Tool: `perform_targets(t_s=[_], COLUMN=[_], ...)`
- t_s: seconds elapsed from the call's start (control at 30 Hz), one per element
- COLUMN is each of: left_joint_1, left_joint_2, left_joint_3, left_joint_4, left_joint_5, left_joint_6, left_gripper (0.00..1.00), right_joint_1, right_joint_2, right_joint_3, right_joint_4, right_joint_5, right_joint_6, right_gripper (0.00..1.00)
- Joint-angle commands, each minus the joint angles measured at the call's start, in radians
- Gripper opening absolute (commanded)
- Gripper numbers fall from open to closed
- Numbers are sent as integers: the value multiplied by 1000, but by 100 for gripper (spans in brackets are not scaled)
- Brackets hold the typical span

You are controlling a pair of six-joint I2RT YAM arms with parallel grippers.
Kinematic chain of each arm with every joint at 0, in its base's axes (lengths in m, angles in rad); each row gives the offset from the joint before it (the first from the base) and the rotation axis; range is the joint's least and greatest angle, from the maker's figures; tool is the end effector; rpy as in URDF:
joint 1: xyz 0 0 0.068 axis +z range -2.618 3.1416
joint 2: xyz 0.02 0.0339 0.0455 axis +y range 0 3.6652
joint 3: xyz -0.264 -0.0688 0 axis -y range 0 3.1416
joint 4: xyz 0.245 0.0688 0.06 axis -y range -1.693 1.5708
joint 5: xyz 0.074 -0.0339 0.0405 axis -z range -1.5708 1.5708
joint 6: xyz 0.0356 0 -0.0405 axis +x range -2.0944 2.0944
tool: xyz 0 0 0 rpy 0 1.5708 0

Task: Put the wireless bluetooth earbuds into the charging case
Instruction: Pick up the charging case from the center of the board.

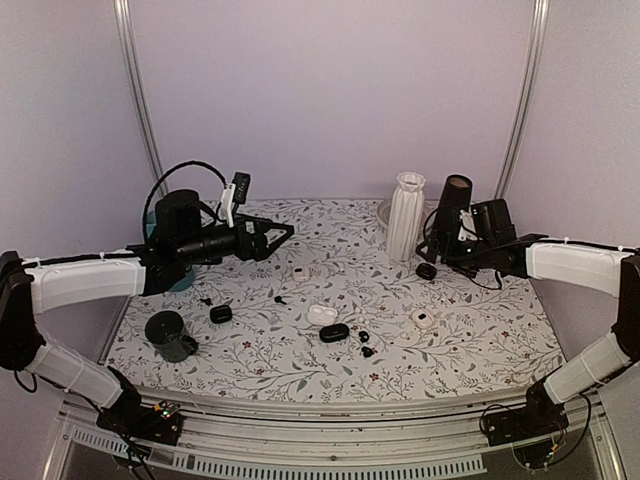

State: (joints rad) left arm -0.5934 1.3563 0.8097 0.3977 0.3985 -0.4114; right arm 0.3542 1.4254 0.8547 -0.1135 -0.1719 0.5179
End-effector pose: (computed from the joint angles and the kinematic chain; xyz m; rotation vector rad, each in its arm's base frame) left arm 0.2492 -0.1848 0.2795 0.4767 1.7694 -1.0682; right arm 0.2838 0.1114 0.2239 0.0953 2.3261 0.6482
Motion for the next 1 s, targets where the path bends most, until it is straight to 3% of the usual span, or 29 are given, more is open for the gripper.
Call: perform_targets(t_s=[0.0, 0.4, 0.97], left_joint_1=[-3, -3, -3], left_joint_2=[10, 22, 29], left_joint_3=[-16, -24, -30], left_joint_4=[34, 32, 16], left_joint_5=[-8, -42, -65], left_joint_6=[-24, -40, -65], left_gripper=[96, 96, 96], right_joint_1=[84, 320, 546], right_joint_2=[-23, 30, 233], right_joint_3=[0, 13, 109], right_joint_4=[-24, -78, -120], right_joint_5=[59, 129, 163], right_joint_6=[39, 72, 44], right_gripper=[99, 96, 70])
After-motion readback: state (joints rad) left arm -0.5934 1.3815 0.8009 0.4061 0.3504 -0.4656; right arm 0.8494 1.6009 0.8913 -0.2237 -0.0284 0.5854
